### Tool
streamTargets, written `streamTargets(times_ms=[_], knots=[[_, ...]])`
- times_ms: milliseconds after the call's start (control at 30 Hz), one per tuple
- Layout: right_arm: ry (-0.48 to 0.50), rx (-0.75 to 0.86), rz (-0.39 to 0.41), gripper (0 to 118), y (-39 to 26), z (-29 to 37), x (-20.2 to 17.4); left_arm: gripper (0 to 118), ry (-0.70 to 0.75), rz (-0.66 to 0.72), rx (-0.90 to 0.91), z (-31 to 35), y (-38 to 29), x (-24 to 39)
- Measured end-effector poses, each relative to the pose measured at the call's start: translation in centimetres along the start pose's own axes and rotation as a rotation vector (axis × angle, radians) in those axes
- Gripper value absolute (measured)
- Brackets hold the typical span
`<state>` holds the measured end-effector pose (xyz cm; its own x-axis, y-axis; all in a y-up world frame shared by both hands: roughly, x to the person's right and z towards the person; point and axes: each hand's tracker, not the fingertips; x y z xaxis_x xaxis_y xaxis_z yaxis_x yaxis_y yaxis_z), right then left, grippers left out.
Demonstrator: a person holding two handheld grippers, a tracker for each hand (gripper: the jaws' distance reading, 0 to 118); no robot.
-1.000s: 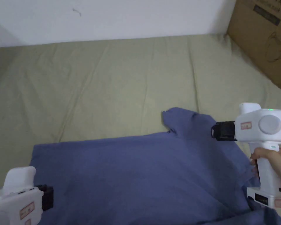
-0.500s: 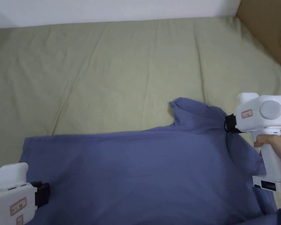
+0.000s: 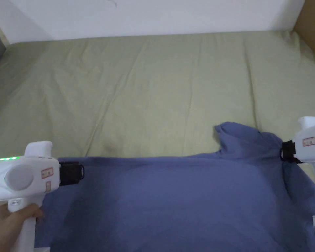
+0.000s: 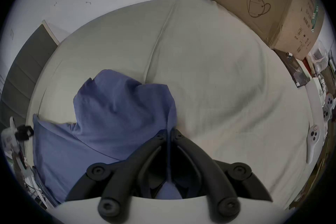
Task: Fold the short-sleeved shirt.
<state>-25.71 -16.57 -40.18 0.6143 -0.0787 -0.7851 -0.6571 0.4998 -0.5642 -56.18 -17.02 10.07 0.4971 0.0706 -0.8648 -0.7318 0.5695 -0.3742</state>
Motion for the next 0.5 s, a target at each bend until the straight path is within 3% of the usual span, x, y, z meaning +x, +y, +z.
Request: streamTargets(times_ms=[233,333,400,433,500], knots=[[0.000,-0.001,0.010,2,-0.1,-0.3,-0.1,86,-0.015,-0.008,-0.023,-3.9,2.3,-0.1],[0.002,-0.003,0.008,2,-0.1,-0.2,-0.1,66,0.010,-0.057,0.005,-3.3,1.9,0.6],[0.008,0.002,0.008,2,0.0,0.4,-0.1,0,-0.052,-0.018,0.019,-2.4,2.2,0.3],[0.017,0.007,0.002,2,0.0,0.8,-0.1,0,-0.071,0.015,0.006,-2.2,2.3,0.3],[0.020,0.027,0.000,2,0.2,1.9,-0.2,0,-0.014,-0.068,0.000,-1.7,2.4,1.1]])
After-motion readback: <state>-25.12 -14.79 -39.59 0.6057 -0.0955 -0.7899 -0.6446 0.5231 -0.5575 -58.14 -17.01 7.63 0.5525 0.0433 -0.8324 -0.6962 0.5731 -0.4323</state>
